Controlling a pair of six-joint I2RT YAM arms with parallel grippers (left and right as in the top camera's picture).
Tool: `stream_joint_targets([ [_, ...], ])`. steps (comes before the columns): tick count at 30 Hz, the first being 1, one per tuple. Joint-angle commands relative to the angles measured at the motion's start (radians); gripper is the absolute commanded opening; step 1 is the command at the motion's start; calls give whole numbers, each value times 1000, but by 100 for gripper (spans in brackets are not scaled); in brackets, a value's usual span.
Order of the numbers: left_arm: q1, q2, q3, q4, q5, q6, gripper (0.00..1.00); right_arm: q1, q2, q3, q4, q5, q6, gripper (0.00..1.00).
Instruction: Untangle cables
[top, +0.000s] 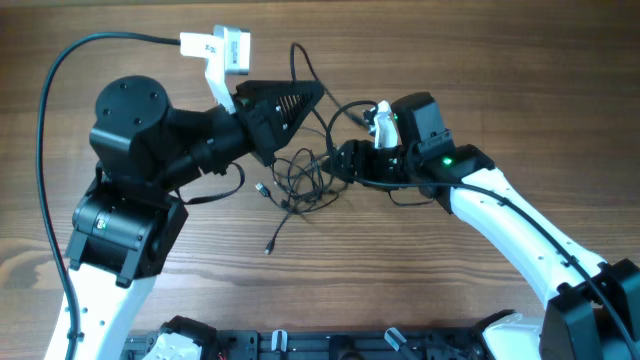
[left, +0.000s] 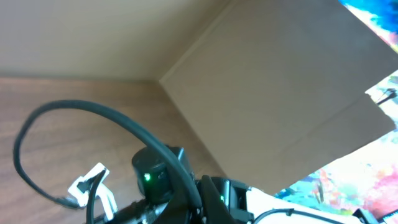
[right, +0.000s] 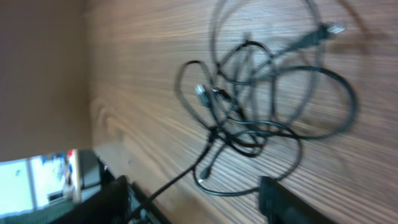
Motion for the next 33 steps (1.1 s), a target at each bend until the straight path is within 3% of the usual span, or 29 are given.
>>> stream_joint_targets([
  [1, 24, -3, 16, -91, -60, 40, 4, 1, -14, 14, -55, 167, 18, 60],
  [12, -20, 158, 16, -356, -130, 40, 4, -5, -20, 16, -193, 438, -233, 73],
  [17, -94, 299, 16, -362, -131, 40, 4, -50, -50, 17, -255, 491, -169, 73],
  [21, -156, 426, 16, -349, -130, 40, 4, -151, -122, 18, -294, 469, -174, 76],
  [28, -251, 566, 16, -282, -130, 40, 4, -248, -206, 18, -308, 278, -312, 80],
  [29, -262, 575, 16, -272, -131, 40, 7, -248, -205, 17, -314, 259, -327, 80],
  [32, -267, 577, 16, -260, -132, 40, 52, -248, -194, 17, -345, 225, -359, 83],
  [33, -263, 576, 16, -259, -132, 40, 60, -248, -188, 16, -355, 225, -371, 85],
])
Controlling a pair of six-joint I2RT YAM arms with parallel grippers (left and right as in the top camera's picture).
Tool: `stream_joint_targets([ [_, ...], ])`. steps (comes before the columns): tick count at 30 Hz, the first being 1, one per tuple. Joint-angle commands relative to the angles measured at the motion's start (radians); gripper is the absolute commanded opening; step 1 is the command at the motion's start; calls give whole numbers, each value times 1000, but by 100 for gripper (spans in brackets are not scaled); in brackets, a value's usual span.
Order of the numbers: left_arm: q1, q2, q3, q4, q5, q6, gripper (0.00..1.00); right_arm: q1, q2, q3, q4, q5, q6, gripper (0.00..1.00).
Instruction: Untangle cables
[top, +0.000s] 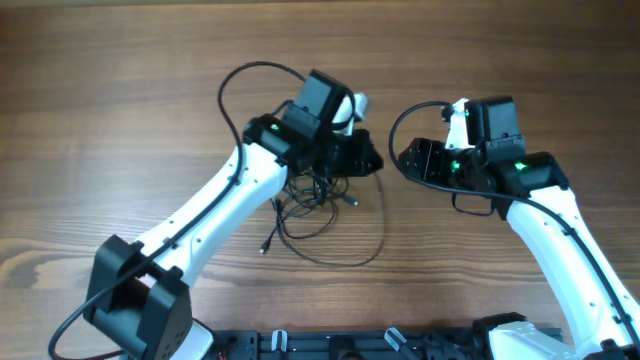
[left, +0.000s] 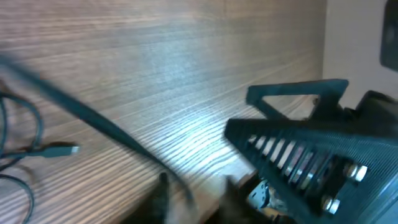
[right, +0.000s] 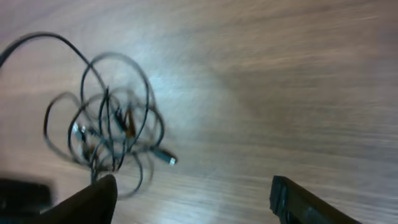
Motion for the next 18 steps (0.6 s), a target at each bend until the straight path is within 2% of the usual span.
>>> stream_joint_targets([
  [1, 9, -1, 12, 10, 0, 9, 64, 0, 10, 16, -32, -78, -81, 86],
  [4, 43, -1, 12, -31, -11, 34, 70, 0, 30, 14, -57, -78, -80, 90],
  [13, 198, -1, 12, -260, -238, 38, 74, 0, 145, 13, -87, -79, -80, 90],
  [18, 230, -1, 11, -336, -322, 39, 77, 5, 238, 12, -10, -96, -116, 90],
])
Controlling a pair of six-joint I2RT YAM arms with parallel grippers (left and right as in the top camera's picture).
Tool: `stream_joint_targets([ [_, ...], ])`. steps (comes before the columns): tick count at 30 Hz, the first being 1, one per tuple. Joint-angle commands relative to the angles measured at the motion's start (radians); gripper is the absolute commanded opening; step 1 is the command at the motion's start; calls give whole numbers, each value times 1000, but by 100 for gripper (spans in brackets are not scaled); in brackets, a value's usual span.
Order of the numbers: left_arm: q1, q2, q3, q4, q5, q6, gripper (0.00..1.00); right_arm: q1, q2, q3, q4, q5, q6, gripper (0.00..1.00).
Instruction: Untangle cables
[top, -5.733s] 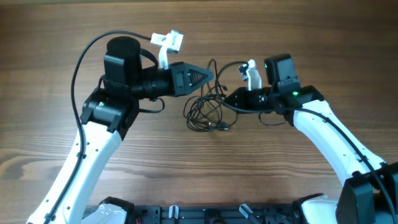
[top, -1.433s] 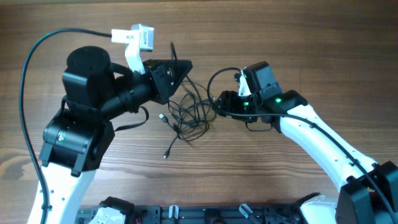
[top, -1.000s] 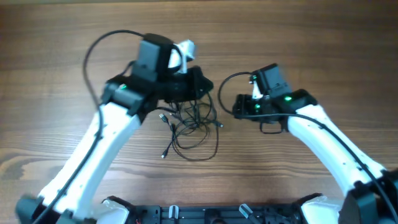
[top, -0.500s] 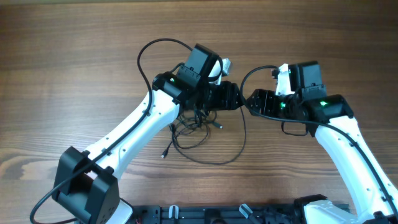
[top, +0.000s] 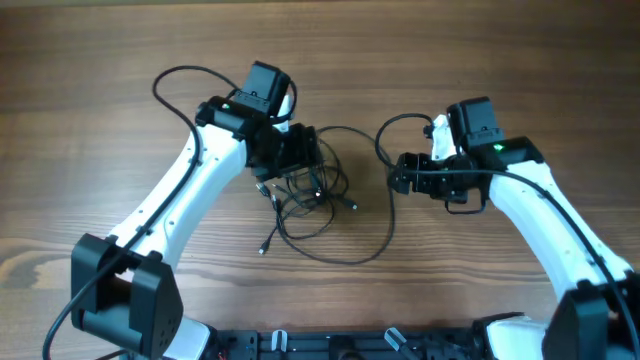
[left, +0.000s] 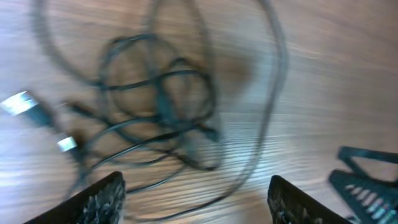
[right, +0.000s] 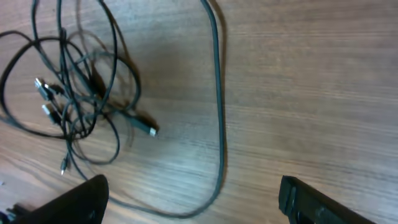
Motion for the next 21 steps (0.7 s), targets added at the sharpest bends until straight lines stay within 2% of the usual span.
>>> stream_joint_targets([
  [1, 8, 0, 10, -20, -87, 15, 77, 8, 77, 12, 71, -27, -72, 90],
  [4, 8, 0, 10, -29, -87, 15, 78, 12, 117, 11, 117, -28, -72, 90],
  [15, 6, 0, 10, -34, -86, 15, 78, 13, 246, 11, 320, -31, -69, 76],
  [21, 6, 0, 10, -34, -87, 15, 78, 13, 299, 11, 386, -89, -66, 73],
])
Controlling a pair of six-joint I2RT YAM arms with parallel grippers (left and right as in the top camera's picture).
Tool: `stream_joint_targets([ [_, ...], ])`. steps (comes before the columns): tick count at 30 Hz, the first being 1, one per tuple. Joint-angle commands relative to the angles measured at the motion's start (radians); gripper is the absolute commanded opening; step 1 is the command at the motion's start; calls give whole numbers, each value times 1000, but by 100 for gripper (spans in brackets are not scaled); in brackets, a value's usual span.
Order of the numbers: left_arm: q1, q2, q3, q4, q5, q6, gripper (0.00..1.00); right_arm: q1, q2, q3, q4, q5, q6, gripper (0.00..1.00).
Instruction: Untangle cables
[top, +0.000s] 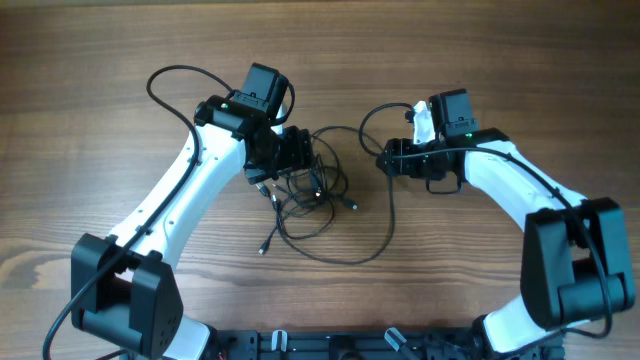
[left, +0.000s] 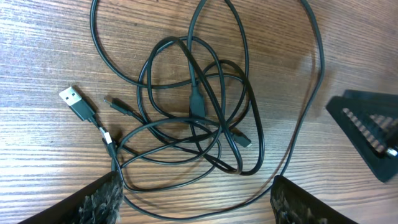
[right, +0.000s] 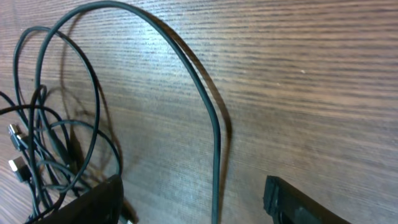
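A knot of thin black cables (top: 310, 182) lies mid-table, with one wide loop (top: 391, 215) swung out to its right. My left gripper (top: 290, 158) hovers open over the knot's left side; in the left wrist view the knot (left: 193, 118) and a silver USB plug (left: 78, 102) lie ahead of the left gripper (left: 199, 208). My right gripper (top: 388, 160) stands open just above the loop's upper end. In the right wrist view the loop's strand (right: 212, 124) runs between the right gripper's (right: 199, 205) fingers without touching them.
A loose cable end with a small plug (top: 268, 246) trails toward the front left of the knot. Another plug (top: 350, 206) pokes out on the knot's right. The right gripper's finger (left: 373, 134) shows at the edge of the left wrist view. Wooden table (top: 500, 60) all round.
My right gripper has shifted a little left and lower, so the loop's strand now runs between its open fingers. The left gripper has stayed over the knot.
First my left arm was raised high over the knot and the right gripper was at the knot's right edge. Then the left gripper was at the knot's right, the right one farther right, and a wide loop lay spread. Both then hovered open, now nearer the cables.
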Motion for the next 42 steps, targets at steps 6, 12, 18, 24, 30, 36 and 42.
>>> stream_joint_targets([
  [6, 0, -1, 10, -1, -17, 13, 78, 5, 72, 8, 63, -98, 14, 73],
  [12, 0, -1, 10, -1, -17, 12, 78, 5, 109, 8, 68, -98, 40, 72],
  [18, 0, -1, 10, -1, -17, 12, 78, 22, 123, 7, 69, -137, 48, 65],
  [24, 0, -1, 10, -3, -16, 12, 78, 61, 123, 6, 88, -135, 104, 55],
  [30, 0, -1, 10, -14, -17, 12, 78, 70, 123, 6, 114, -135, 197, 22],
  [36, 0, -1, 10, -16, -17, 12, 78, 70, 123, 6, 115, -135, 196, 4],
  [42, 0, -1, 10, -16, -17, 12, 78, 67, 118, 7, 79, -136, 190, 4],
])
